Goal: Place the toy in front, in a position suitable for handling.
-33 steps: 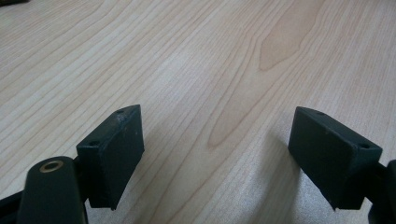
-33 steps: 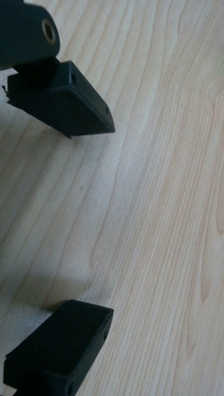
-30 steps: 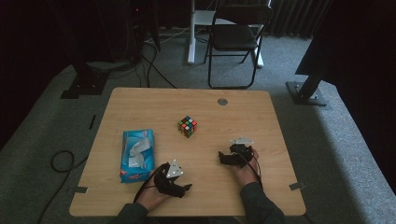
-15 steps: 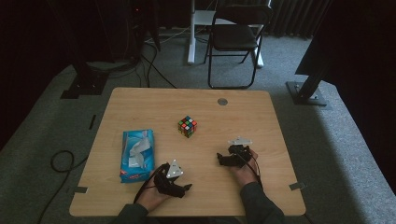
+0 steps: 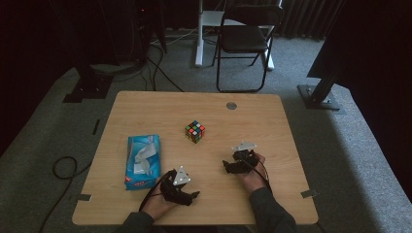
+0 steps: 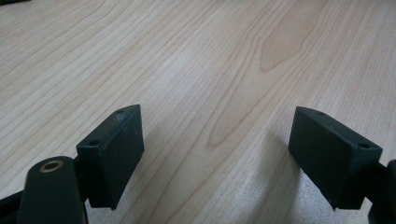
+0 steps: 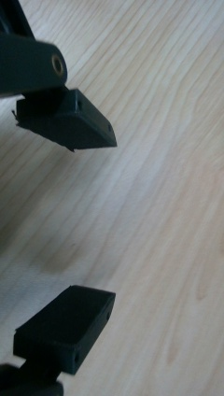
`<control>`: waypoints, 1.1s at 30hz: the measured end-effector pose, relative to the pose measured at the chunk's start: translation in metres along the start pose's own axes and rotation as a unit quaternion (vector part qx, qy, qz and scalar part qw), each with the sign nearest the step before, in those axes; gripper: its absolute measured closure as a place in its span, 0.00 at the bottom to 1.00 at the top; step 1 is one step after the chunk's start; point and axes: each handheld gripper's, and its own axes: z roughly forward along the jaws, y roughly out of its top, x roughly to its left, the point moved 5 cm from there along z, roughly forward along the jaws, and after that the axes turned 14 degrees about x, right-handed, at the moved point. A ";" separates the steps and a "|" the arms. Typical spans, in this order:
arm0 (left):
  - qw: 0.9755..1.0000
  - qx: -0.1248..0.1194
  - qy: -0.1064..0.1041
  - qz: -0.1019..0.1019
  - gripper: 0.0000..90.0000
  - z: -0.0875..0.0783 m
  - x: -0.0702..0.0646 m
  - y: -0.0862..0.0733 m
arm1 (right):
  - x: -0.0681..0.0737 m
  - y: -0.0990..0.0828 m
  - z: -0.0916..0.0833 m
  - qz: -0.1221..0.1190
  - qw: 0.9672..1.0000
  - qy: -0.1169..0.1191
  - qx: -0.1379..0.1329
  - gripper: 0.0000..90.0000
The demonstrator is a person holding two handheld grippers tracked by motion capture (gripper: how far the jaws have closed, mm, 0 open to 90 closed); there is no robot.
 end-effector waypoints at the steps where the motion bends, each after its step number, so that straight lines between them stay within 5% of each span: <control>1: 1.000 0.000 0.000 0.000 0.20 0.000 0.000 0.000 | 0.000 0.002 -0.001 -0.001 1.000 0.000 -0.003 0.25; 13: 1.000 -0.001 0.000 -0.001 0.20 0.000 0.000 0.000 | 0.013 0.028 -0.010 -0.023 0.999 0.018 -0.032 0.32; 25: 1.000 -0.001 0.000 -0.001 0.20 0.000 0.000 0.000 | 0.028 0.058 -0.005 -0.051 0.997 0.036 -0.042 0.23; 33: 1.000 0.001 0.001 0.000 0.20 0.000 0.000 0.000 | 0.030 0.078 0.005 -0.045 0.997 0.046 -0.046 0.17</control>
